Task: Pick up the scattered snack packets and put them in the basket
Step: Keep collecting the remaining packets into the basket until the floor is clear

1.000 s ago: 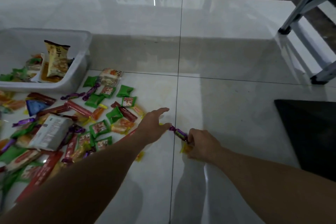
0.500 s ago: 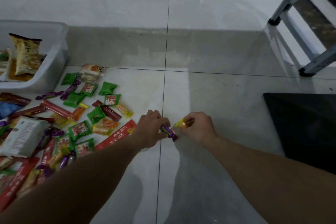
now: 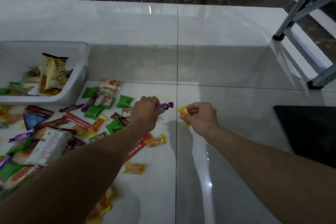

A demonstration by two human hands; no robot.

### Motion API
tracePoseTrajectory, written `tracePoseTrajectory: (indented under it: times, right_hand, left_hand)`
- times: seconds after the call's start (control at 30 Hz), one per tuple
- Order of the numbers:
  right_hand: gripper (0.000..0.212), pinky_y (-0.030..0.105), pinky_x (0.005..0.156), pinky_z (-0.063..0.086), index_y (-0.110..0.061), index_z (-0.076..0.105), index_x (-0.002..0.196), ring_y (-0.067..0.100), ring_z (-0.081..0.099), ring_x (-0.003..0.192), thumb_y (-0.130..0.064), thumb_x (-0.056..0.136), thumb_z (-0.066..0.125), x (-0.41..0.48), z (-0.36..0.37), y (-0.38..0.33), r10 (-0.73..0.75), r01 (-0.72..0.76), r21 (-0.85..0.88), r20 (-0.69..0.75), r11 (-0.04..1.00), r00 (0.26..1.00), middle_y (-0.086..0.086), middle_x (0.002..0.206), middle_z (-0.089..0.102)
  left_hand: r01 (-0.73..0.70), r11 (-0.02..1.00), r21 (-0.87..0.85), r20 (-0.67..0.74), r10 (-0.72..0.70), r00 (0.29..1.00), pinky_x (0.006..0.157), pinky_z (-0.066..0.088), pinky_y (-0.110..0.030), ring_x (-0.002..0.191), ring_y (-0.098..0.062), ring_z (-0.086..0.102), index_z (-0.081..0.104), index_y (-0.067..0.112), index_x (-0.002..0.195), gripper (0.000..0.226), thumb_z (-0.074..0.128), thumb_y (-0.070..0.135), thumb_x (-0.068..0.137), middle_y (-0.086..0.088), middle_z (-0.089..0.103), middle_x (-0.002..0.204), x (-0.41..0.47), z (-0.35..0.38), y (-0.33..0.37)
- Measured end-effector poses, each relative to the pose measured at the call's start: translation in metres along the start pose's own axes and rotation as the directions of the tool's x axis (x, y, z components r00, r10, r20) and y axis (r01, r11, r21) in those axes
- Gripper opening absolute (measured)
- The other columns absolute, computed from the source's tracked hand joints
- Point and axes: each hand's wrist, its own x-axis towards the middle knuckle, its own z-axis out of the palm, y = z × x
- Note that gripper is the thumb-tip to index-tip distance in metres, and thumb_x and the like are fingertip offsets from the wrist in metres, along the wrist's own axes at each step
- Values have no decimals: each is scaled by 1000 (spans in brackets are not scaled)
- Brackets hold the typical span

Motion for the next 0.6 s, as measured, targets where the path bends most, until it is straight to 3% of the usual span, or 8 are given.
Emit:
tracePoseTrajectory:
  times: [0.23,0.3,0.43,0.6]
  right_hand:
    - [21,23,75,53,-10,72,93,7,62,73,-8,75,80,-8,47,-83,-118,118,14,31,993,993,-1,83,67]
    - [21,21,74,50,-8,71,95,8,60,75,-9,77,79,-11,65,-108,-182,186,-43,80,982,980,-1,83,65]
    - [18,32,83,55,-7,71,94,14,62,80,-13,78,78,-15,114,-168,-289,301,-97,119,949,950,-1,82,64]
    - [16,29,85,53,-11,68,94,14,60,84,-17,82,75,-16,177,-236,-334,349,-85,146,933,931,-6,81,59]
  left_hand:
    - [72,993,-98,-201,-90,975,62,33,-30,79,-24,54,61,19,88,17,67,35,86,-5,58,86,30,-98,-40]
    - [104,983,-150,-245,-139,959,61,36,-31,76,-23,55,60,21,87,17,66,37,86,-5,60,86,34,-123,-57]
    - [161,954,-252,-328,-240,914,62,43,-32,74,-20,56,61,19,89,16,64,34,89,-3,64,85,36,-171,-102]
    - [267,901,-341,-348,-384,855,66,47,-37,80,-29,61,62,16,89,18,65,34,88,-8,66,88,39,-206,-185]
